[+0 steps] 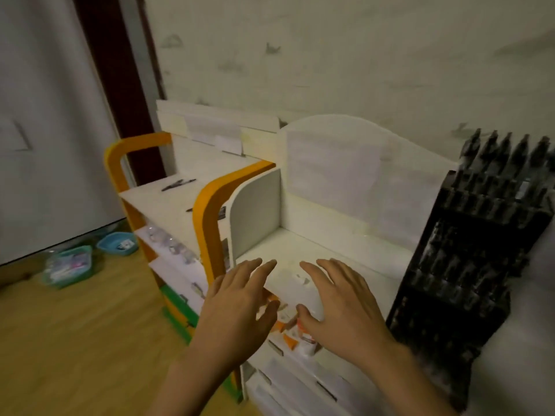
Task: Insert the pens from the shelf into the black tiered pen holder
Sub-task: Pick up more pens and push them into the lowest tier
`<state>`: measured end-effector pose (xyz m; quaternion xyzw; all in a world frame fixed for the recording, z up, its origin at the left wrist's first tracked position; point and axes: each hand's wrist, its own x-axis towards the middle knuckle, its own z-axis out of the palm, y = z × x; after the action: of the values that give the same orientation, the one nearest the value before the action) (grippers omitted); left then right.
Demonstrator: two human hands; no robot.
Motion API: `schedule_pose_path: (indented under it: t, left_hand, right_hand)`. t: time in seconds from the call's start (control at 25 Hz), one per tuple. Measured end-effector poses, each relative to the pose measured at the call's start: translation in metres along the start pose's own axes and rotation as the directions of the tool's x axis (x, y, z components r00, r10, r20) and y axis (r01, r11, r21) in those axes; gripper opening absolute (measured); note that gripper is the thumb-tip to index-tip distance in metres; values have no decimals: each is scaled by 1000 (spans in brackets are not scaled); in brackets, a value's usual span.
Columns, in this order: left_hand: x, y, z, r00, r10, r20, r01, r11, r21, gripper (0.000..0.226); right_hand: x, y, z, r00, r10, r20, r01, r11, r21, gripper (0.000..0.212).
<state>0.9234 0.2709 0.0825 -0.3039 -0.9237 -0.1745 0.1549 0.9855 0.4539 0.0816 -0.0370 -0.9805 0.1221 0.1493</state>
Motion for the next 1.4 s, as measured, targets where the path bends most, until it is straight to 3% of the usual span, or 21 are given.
schedule_pose_path:
  t: [0.32, 0.64, 0.8, 1.0, 1.4]
  left_hand:
    - [-23, -116, -45, 976, -197, -94, 202, 978, 49, 66]
    - [2, -291, -85, 963, -235, -135, 247, 966, 75, 66]
    - [31, -374, -103, 975, -199, -94, 206, 976, 64, 67]
    - [76, -439, -106, 989, -127, -71, 128, 992, 20, 70]
    - [219, -509, -65, 999, 22, 24, -22, 1000, -1, 69]
  right_hand:
    - [70, -108, 38, 976, -216, 24, 214, 974, 78, 65]
    - [184, -246, 105, 955, -298, -4, 296, 946, 131, 65]
    - [241, -306, 139, 970, -239, -32, 242, 962, 129, 67]
    - [293, -331, 165, 989, -142, -35, 145, 983, 115, 66]
    - [416, -297, 208, 987, 89, -132, -76, 992, 100, 67]
